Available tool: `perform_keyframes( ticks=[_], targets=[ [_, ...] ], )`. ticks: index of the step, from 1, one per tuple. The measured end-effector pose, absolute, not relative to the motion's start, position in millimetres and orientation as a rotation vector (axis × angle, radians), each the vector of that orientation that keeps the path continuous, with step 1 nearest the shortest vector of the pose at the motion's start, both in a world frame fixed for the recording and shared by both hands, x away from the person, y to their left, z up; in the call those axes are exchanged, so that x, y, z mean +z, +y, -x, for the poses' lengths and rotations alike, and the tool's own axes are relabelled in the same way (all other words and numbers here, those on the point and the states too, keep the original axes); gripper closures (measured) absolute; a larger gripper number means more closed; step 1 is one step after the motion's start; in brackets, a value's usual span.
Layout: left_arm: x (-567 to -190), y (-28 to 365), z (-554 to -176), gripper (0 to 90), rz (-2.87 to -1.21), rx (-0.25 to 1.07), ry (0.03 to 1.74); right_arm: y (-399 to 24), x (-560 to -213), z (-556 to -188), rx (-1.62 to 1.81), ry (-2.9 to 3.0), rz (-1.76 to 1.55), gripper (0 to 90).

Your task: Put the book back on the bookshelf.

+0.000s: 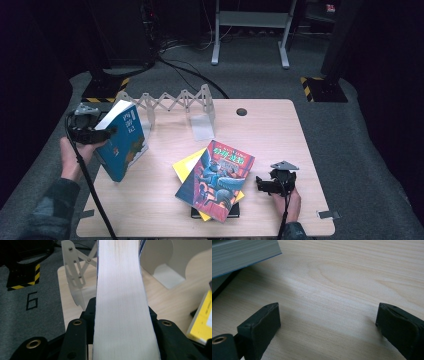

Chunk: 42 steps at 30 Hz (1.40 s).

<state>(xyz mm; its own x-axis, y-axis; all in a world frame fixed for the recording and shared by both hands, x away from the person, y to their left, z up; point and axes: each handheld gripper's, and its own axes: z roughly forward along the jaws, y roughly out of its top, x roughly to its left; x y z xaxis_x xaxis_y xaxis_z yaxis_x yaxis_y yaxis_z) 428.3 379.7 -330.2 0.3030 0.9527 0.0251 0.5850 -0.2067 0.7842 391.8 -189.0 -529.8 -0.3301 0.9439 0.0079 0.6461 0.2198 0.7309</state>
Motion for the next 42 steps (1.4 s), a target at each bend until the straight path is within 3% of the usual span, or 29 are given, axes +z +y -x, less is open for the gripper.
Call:
perform_keyframes(
  ticks=[24, 42],
  targets=[
    [-297.8, 368.0, -484.8, 61.3, -1.714, 0.716, 1.484, -189.2, -529.6, -391.8, 0.903, 2.054, -1.471, 6.1],
    [-317.9, 374.5, -518.2, 61.2, -1.550, 0.826, 1.669, -189.5, -529.5, -391.8, 0.904, 2.052, -1.470, 6.4]
  ],
)
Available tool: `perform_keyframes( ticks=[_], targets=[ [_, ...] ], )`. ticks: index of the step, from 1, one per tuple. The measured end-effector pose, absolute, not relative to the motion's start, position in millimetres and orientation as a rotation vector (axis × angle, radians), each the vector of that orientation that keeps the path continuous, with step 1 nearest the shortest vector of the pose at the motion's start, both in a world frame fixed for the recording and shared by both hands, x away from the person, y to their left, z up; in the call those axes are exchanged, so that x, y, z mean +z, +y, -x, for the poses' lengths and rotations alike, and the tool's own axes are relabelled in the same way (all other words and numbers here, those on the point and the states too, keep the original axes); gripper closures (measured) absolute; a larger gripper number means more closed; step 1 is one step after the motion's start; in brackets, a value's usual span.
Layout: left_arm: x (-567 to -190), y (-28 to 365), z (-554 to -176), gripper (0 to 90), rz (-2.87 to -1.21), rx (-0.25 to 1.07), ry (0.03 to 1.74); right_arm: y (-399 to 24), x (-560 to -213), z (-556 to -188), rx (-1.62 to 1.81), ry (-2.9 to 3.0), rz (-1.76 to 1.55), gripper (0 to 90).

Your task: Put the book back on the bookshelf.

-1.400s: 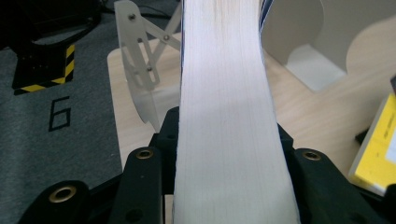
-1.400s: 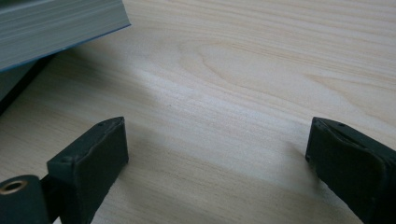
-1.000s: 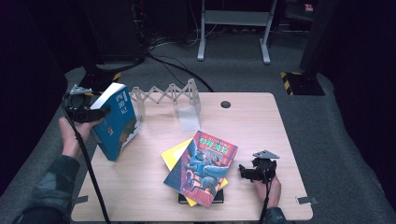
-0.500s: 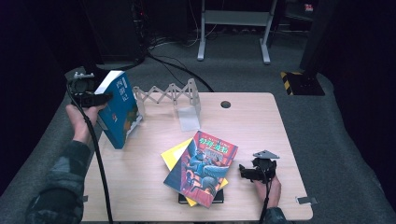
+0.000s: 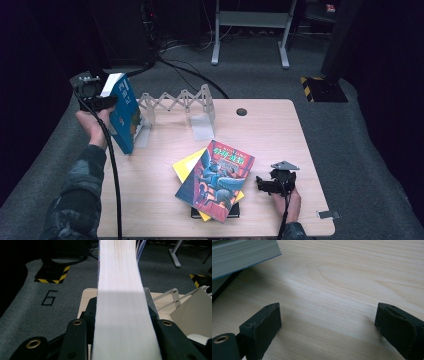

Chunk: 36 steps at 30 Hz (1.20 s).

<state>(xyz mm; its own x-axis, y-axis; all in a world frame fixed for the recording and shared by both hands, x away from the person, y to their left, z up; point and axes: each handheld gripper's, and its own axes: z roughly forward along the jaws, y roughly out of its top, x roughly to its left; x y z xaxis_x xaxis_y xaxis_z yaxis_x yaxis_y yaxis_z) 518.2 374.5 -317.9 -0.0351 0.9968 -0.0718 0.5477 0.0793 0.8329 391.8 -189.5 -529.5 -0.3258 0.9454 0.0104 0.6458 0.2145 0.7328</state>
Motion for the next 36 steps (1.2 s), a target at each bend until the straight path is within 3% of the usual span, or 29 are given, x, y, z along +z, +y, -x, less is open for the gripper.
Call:
perform_keyframes(
  ticks=[9, 27, 36],
  targets=[
    [-334.1, 368.1, -533.6, 61.1, -1.543, 0.830, 1.685, -189.3, -529.4, -391.5, 0.905, 2.049, -1.476, 6.5],
    [-338.6, 378.9, -529.5, 58.1, -1.611, 0.864, 1.668, -189.5, -529.6, -391.1, 0.910, 2.047, -1.469, 7.2],
    [-329.3, 385.0, -511.2, 31.0, -1.618, 0.794, 1.639, -189.6, -529.3, -390.9, 0.925, 2.042, -1.484, 7.1]
  ],
)
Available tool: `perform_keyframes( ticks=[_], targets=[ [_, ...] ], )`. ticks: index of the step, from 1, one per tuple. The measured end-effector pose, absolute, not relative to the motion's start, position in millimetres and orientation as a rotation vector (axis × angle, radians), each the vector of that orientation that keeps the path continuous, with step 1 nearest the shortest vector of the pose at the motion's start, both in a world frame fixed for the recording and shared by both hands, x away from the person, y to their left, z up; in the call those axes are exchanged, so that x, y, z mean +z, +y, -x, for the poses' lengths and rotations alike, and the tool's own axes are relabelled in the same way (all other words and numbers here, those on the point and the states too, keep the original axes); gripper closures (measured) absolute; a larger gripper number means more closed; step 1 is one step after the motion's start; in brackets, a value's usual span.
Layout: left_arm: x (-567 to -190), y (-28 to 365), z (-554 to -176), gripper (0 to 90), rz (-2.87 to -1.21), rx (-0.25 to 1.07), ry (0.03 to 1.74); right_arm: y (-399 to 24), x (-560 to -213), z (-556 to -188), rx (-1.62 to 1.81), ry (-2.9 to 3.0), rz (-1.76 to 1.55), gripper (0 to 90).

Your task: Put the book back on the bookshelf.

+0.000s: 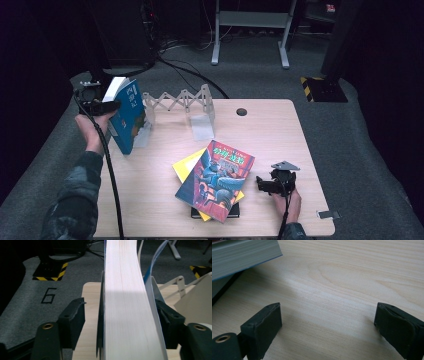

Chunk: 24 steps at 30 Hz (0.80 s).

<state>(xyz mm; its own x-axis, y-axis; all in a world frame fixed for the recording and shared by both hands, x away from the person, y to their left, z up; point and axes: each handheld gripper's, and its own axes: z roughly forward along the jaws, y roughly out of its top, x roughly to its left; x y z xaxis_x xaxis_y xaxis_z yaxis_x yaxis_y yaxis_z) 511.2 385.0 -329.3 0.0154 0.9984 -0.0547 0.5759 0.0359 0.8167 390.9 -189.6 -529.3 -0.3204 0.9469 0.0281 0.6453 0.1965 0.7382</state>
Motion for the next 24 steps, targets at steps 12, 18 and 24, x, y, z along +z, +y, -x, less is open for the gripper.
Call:
perform_keyframes(
  ticks=[12, 18, 24],
  targets=[
    [-314.5, 390.7, -474.2, 17.9, -1.626, 0.741, 1.537, -189.7, -529.3, -390.8, 0.927, 2.043, -1.485, 7.1],
    [-320.0, 383.8, -453.0, 14.6, -1.665, 0.737, 1.465, -189.5, -529.2, -390.3, 0.927, 2.041, -1.489, 7.1],
    [-325.7, 373.0, -432.1, 12.3, -1.692, 0.715, 1.400, -190.1, -529.4, -390.1, 0.924, 2.046, -1.477, 7.4]
  ],
)
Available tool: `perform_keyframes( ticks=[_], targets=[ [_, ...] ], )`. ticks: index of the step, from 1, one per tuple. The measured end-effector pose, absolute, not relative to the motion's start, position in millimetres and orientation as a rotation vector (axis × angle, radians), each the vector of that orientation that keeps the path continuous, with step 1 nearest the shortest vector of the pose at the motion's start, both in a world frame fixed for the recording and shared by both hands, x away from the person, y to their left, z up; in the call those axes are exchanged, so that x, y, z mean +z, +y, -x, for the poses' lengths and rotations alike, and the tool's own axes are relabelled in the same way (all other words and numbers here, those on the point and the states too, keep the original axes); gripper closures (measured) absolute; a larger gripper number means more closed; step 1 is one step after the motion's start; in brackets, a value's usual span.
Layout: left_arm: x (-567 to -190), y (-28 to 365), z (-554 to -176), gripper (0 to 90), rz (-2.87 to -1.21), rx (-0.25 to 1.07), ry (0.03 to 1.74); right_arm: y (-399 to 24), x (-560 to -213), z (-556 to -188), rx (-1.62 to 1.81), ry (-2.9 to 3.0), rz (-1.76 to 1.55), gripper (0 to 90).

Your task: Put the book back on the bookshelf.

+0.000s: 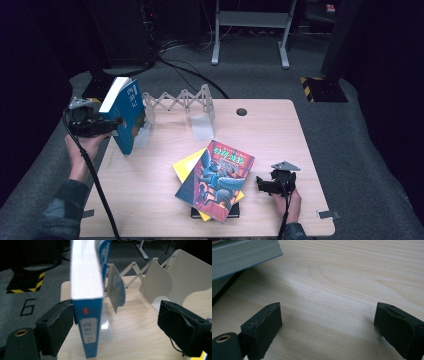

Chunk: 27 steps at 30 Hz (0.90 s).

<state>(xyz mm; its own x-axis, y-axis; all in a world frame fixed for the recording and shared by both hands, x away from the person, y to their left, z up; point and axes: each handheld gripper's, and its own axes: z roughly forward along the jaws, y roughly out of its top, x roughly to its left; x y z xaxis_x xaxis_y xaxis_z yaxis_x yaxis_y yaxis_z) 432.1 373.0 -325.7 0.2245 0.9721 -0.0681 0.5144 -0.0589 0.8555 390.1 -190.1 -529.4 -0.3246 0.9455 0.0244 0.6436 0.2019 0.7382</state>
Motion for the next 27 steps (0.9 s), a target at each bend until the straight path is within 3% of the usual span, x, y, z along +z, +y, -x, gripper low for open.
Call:
perform_keyframes(
  ticks=[24, 27],
  targets=[
    [-408.7, 318.4, -409.8, 9.6, -1.781, 0.498, 1.313, -194.6, -526.3, -388.9, 0.969, 2.078, -1.497, 8.9],
    [-410.8, 312.2, -409.7, 11.3, -1.780, 0.635, 1.312, -194.1, -526.4, -389.0, 0.970, 2.075, -1.499, 8.9]
  ],
)
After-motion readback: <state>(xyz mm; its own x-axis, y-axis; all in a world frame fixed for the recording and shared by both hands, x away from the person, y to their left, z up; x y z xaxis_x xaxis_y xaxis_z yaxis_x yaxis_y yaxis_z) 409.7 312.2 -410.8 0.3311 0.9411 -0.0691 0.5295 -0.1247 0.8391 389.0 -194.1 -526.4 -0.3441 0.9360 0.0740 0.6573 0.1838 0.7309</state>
